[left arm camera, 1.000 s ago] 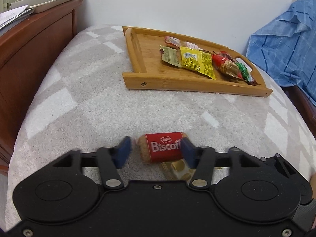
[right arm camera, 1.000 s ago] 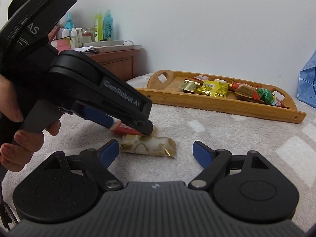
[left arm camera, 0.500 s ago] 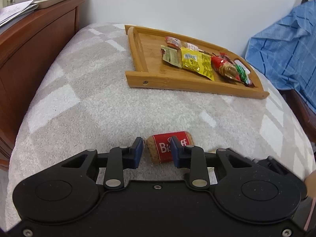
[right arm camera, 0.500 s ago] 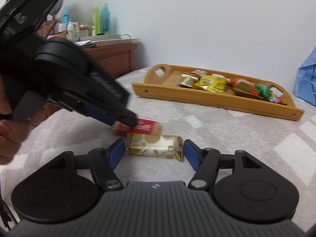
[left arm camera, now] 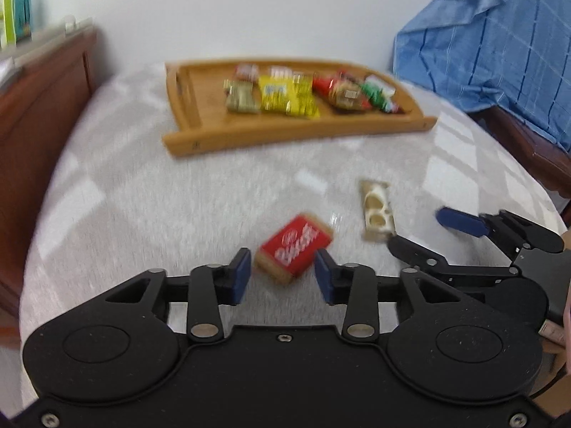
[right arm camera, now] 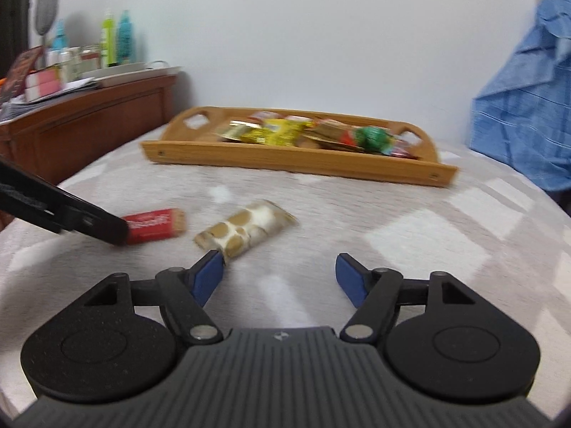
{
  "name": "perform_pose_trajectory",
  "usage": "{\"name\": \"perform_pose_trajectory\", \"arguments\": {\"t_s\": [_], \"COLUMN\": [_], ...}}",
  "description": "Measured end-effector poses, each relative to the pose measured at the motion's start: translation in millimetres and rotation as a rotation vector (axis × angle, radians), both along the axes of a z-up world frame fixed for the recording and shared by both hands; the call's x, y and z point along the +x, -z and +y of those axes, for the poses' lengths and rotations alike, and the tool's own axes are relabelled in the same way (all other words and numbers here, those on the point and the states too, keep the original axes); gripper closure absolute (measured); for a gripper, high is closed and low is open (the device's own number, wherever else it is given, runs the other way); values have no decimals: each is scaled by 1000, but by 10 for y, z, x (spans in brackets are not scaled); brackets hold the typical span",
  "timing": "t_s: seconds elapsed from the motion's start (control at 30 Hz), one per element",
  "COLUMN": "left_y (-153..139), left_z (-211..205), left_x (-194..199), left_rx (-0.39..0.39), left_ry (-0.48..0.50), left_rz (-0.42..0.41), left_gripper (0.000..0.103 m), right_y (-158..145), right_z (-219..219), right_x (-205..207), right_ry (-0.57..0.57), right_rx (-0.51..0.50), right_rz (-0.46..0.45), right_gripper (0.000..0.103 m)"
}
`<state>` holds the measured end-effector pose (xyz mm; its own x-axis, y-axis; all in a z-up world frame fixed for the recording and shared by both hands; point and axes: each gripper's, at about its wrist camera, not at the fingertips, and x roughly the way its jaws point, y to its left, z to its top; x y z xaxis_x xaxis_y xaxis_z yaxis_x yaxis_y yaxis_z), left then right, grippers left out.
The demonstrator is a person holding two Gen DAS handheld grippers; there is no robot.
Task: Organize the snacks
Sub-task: 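Grasp the red Biscoff biscuit with the left tool while the right tool grasps the gold-dotted bar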
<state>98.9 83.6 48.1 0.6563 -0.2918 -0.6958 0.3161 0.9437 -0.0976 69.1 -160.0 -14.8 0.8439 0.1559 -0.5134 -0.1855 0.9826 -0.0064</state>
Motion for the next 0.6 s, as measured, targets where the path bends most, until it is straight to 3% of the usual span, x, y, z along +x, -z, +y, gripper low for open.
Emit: {"name": "perform_pose_trajectory", "arguments": {"t_s": [0.07,0.2,0.37,0.53,0.6], "left_y": [-38,29,134,136,147], "left_z": [-55,-191,-251,-210,-210], "left_x": [-13,37,62,118,137], "left_rx": [24,64,92,57,57], "left_ry": [12,39,36,5,-3], "left_rz": [-46,-26,-17,-7,-9], "left_gripper": [54,56,61,62,63], "right_y": [-8,-51,-125,-159,-153], "right_z": [-62,-192,-206,-78,-18], "right_x": [41,78,86,176,225], "right_ry": [47,85,47,-24,-46], "right_rx": [1,74,142,140,136], "right_rz": [9,35,42,59,71], "right_gripper": [23,23,23,25,29]}}
